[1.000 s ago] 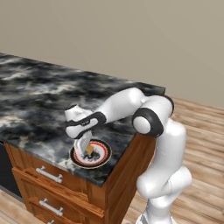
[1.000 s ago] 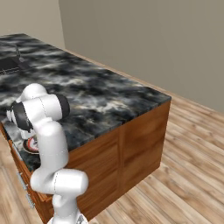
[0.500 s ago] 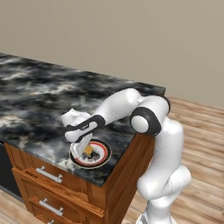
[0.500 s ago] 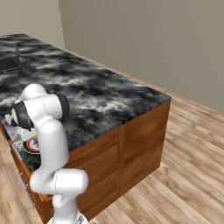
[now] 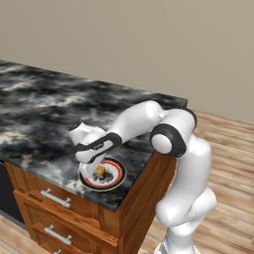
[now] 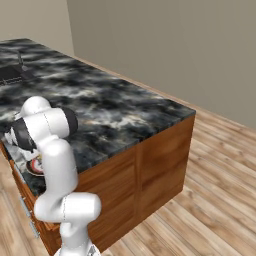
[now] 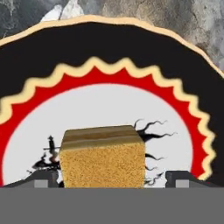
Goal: Take the baked cake out of the oven and place it on the plate for cooling. Then close the oven door.
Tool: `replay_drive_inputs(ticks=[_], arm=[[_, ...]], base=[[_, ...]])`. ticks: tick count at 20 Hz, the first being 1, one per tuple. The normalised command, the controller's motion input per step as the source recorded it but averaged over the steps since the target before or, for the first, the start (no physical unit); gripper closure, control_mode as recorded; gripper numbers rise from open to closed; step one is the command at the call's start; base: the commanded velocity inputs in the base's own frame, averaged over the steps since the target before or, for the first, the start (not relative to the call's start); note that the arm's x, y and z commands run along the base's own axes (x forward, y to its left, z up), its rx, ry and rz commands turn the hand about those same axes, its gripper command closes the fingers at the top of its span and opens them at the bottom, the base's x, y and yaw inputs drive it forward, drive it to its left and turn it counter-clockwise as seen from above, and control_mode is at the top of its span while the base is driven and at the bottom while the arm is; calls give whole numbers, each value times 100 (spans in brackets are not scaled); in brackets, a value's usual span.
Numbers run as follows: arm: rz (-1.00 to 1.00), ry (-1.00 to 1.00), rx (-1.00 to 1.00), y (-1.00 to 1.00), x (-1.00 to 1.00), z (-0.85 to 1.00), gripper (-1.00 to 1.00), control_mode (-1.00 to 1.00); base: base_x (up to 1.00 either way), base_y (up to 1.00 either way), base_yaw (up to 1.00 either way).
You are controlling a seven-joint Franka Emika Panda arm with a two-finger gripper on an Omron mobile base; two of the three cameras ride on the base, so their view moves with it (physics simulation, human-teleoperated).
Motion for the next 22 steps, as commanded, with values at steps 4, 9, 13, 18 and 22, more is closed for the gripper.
replay_drive_inputs(ticks=[4,9,13,18,22], arm=[[-6,-20,8,-29,-22,83,-100,-100],[-7,-18,21,-48,-48,100,-100,-100],[-11,-5,17,-70,-70,99,-100,-100],[-17,-5,10,-82,-85,77,-100,-100],[-18,-2,3,-55,-68,53,-100,-100]], base=[[0,0,0],[0,0,0],[0,0,0],[0,0,0],[0,0,0]])
